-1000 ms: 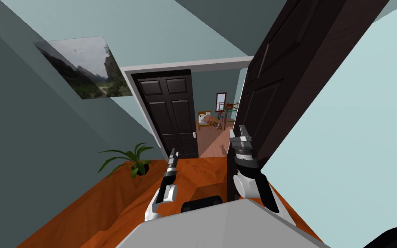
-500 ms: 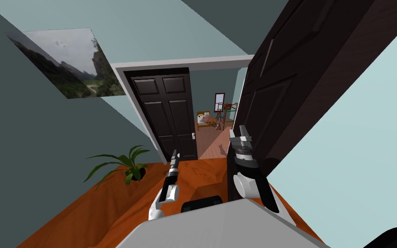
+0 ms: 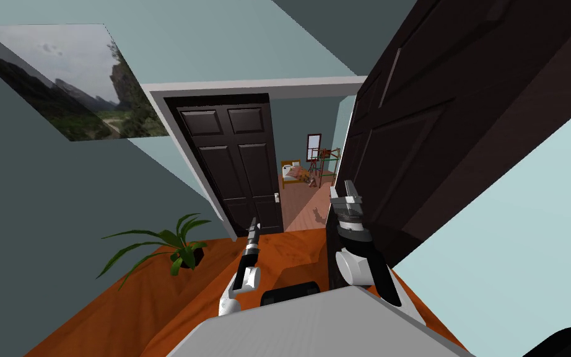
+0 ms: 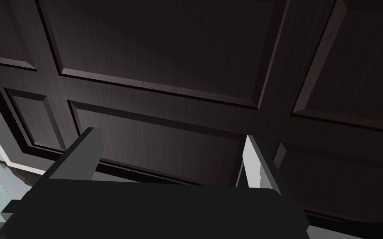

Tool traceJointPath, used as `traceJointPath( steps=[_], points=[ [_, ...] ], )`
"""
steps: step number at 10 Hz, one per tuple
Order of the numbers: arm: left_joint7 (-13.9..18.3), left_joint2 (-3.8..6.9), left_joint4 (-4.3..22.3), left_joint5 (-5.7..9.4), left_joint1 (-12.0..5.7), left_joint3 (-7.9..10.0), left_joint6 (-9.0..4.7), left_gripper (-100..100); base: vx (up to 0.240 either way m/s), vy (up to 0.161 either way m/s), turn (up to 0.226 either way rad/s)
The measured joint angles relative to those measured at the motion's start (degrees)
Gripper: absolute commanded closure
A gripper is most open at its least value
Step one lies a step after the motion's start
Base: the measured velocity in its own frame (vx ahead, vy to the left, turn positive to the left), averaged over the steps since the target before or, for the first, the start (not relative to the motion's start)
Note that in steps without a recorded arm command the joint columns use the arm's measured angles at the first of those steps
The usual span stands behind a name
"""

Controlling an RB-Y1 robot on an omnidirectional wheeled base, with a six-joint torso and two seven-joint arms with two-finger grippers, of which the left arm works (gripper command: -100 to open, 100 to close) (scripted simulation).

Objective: Pull the door open

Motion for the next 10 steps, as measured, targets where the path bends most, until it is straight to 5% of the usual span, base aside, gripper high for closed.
traceJointPath(
  steps=[10],
  points=[
    [-3.67,-1.9,13.42,4.4,-5.12,-1.37,-3.42,-100,0.09,0.005,-0.045]
  ],
)
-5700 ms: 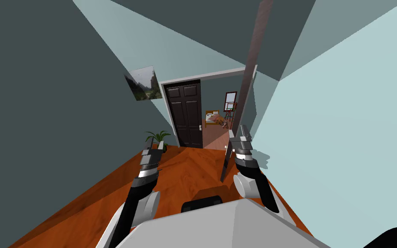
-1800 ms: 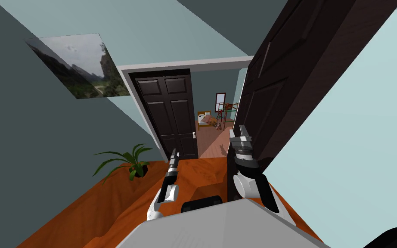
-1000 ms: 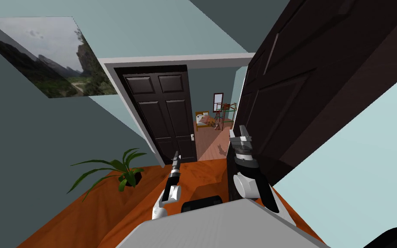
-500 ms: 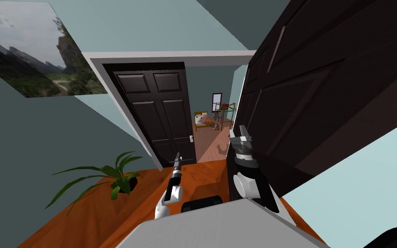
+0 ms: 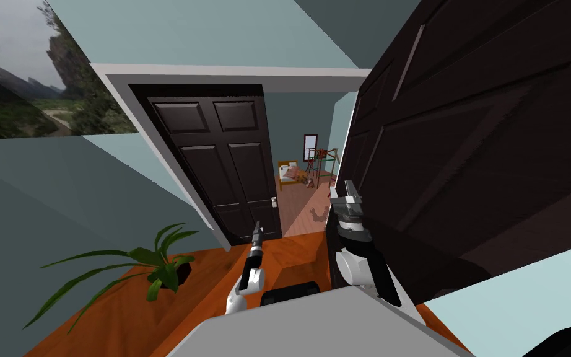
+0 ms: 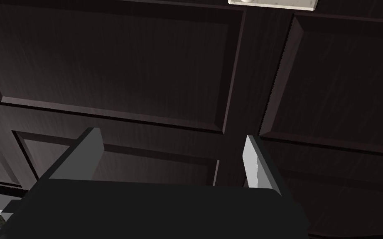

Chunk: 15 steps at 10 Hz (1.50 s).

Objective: Pull the door open

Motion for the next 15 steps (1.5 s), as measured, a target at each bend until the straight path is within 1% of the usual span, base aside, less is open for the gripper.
traceJointPath(
  steps=[2,3,5,7,11,12,13,14,15],
  points=[
    [-0.71,-0.46,2.08,0.76,-0.83,-0.22,-0.39,-100,0.092,-0.002,-0.035],
    [-0.93,-0.66,3.61,1.14,-1.53,-0.3,-0.8,-100,0.094,0.009,-0.033],
    [-1.59,-1.06,5.1,1.83,-1.89,-0.58,-1.16,-100,0.09,-0.001,-0.034],
    [-1.95,-1.5,7.78,2.48,-2.96,-0.78,-2.02,-100,0.113,0.012,-0.029],
    [-3.28,-2.98,13.46,4.15,-5.17,-1.29,-3.63,-100,0.181,-0.023,-0.025],
    [-3.74,-3.47,14.51,4.56,-5.57,-1.39,-3.89,-100,0.198,-0.069,-0.011],
    [-3.94,-3.71,15.62,4.85,-5.93,-1.54,-4.23,-100,0.206,-0.062,-0.006],
    [-4.1,-3.89,16.09,5.09,-6.08,-1.62,-4.33,-100,0.092,-0.026,0.003],
    [-4.14,-3.92,16.12,5.11,-6.12,-1.63,-4.33,-100,-0.084,0.042,-0.004]
  ],
)
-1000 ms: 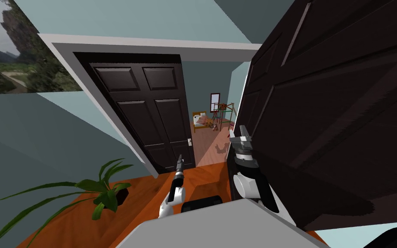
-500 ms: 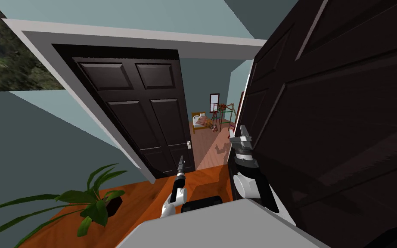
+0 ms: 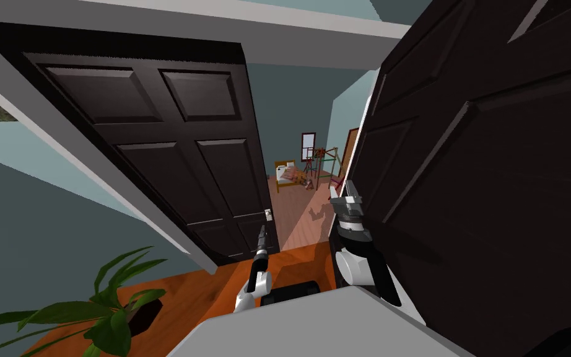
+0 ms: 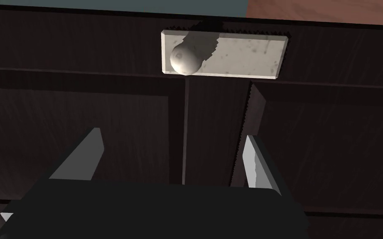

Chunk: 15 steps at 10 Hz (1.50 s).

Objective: Pull the door open

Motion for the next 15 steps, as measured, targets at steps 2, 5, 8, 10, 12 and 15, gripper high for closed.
traceJointPath(
  steps=[2,5,8,10,12,15],
  points=[
    [-0.4,0.83,-1.45,-0.01,0.66,0.06,0.81,-100,-0.15,0.074,-0.016],
    [0.09,2.49,0.88,0.03,-0.47,0.3,-0.19,-100,-0.193,0.028,-0.015],
    [-0.1,4.92,-1.0,-0.01,0.69,0.57,0.84,-100,-0.132,-0.005,-0.005],
    [0.69,6.39,2.83,0.01,-1.09,0.91,-0.91,-100,-0.101,0.0,-0.004],
    [0.67,7.08,2.04,0.07,-0.72,1.14,-0.69,-100,-0.038,0.011,-0.009],
    [0.07,8.72,-0.32,0.22,0.31,1.73,0.85,-100,-0.025,0.009,-0.028]
  ],
)
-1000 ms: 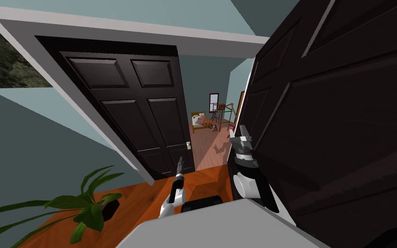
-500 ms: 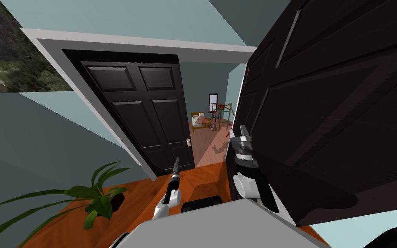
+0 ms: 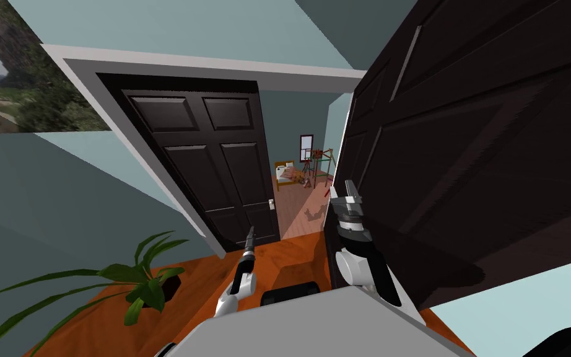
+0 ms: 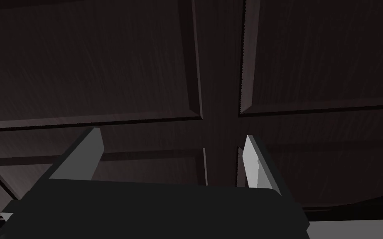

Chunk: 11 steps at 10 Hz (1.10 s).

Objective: Pull the door open

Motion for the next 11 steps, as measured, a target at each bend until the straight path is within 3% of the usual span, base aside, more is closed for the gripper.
traceJointPath(
  steps=[1,2,5,8,11],
  points=[
    [0.52,0.93,1.76,0.17,-0.68,0.4,-0.89,-100,0.013,0.024,-0.235],
    [0.54,1.51,1.12,0.63,-0.58,1.23,-0.59,-100,0.109,0.049,-0.193],
    [0.38,0.02,0.99,1.46,-0.88,2.44,-0.33,-100,0.183,0.014,-0.098],
    [0.79,-1.67,2.75,1.82,-1.92,2.82,-1.02,-100,0.204,0.008,-0.062],
    [0.8,-2.98,2.33,2.09,-1.75,3.09,-0.89,-100,0.218,-0.008,-0.025]
  ],
)
